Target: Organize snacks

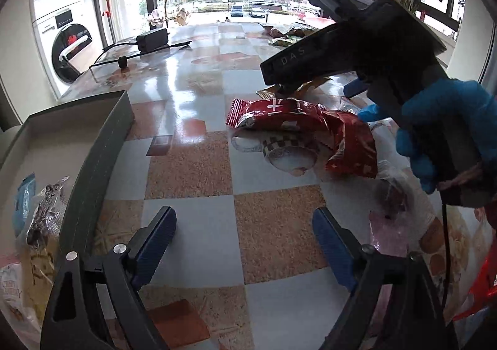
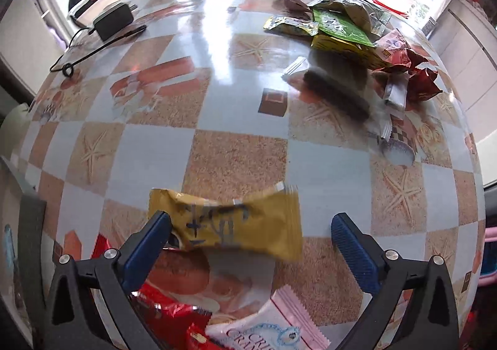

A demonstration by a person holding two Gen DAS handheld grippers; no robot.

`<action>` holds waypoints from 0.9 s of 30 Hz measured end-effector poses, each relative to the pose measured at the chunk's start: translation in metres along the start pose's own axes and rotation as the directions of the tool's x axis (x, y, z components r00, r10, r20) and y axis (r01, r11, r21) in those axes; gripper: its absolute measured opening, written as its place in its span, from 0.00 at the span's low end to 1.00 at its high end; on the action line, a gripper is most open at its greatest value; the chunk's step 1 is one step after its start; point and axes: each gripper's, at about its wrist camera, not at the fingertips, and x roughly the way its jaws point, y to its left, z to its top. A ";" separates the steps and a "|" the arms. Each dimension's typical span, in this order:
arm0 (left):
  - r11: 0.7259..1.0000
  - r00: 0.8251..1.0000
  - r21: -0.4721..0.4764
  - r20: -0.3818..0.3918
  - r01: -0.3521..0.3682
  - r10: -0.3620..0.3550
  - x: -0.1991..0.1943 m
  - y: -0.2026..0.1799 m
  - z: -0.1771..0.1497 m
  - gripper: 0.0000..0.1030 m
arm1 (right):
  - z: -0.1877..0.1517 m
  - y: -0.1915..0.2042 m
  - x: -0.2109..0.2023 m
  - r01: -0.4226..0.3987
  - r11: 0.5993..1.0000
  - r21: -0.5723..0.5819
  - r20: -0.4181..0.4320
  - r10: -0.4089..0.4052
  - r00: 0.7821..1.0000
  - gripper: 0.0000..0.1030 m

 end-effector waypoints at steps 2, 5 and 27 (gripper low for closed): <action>1.000 1.000 0.008 -0.003 -0.010 0.010 0.003 -0.003 0.001 0.89 | -0.013 0.001 -0.004 -0.010 0.999 -0.033 0.005 0.010 1.000 1.00; 1.000 1.000 0.009 -0.004 -0.013 0.013 0.003 -0.004 0.001 0.89 | -0.034 0.001 -0.012 -0.021 0.998 -0.066 0.023 0.022 0.999 1.00; 1.000 1.000 0.010 -0.005 -0.016 0.016 0.003 -0.005 0.002 0.89 | -0.082 0.002 -0.026 -0.043 0.989 -0.139 0.227 0.074 0.971 1.00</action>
